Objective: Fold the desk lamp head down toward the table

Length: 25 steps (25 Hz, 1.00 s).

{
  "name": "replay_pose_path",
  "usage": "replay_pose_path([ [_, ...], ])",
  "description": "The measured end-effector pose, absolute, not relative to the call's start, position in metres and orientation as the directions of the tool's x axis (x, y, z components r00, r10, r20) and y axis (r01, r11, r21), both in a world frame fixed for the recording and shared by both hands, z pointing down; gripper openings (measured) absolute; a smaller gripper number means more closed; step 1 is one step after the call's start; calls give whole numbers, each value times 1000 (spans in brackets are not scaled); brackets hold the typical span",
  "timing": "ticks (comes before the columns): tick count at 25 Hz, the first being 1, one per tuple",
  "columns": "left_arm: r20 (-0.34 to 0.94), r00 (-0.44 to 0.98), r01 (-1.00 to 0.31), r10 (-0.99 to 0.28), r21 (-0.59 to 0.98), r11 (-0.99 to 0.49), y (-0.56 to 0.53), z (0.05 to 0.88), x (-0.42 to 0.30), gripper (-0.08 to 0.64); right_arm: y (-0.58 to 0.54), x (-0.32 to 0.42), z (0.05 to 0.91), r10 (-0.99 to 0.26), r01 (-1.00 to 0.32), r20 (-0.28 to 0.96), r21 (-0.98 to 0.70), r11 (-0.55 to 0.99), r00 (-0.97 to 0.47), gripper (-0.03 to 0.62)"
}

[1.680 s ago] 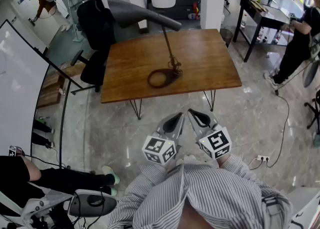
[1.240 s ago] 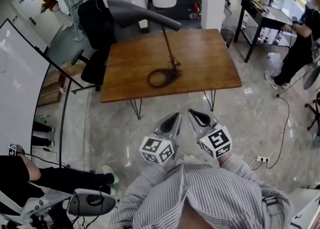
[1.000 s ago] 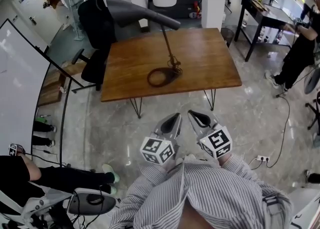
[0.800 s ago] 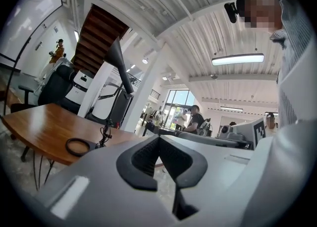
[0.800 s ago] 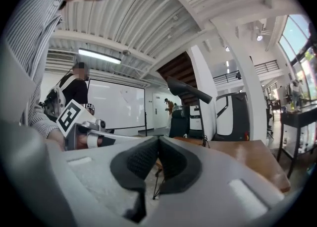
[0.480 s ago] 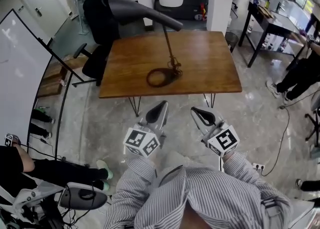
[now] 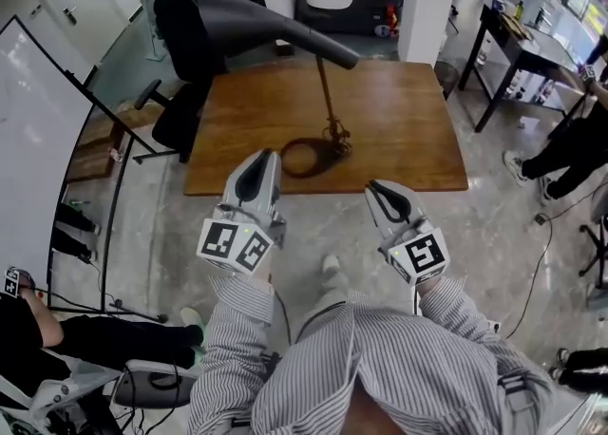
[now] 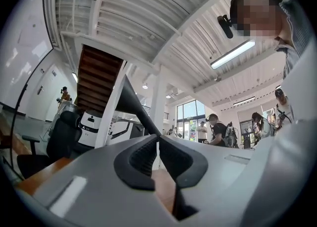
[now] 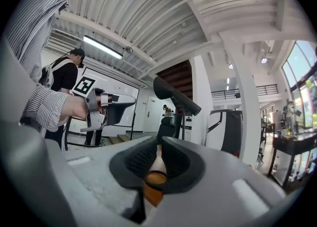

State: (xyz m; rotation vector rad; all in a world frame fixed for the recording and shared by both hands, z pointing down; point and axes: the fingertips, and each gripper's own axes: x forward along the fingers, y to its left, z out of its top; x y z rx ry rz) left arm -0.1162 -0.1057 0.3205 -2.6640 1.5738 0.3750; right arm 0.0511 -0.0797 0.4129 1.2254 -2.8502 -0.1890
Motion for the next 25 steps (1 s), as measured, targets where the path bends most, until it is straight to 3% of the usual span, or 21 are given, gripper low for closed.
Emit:
replay_pose_path([
  [7, -238, 484, -856, -842, 68, -512, -172, 301, -146, 12, -156, 21, 404, -726, -726, -51, 102, 680, -686, 18],
  [12, -268, 464, -870, -844, 42, -491, -205, 276, -169, 67, -202, 7, 407, -748, -746, -36, 109, 656, -663, 24],
  [17, -322, 447, -885, -835, -21, -465, -224, 246, -180, 99, -242, -2, 410, -752, -747, -7, 121, 653, -659, 68],
  [25, -405, 478, -870, -779, -96, -484, -226, 191, -179, 109, -288, -6, 407, -735, -729, 23, 115, 675, -677, 74],
])
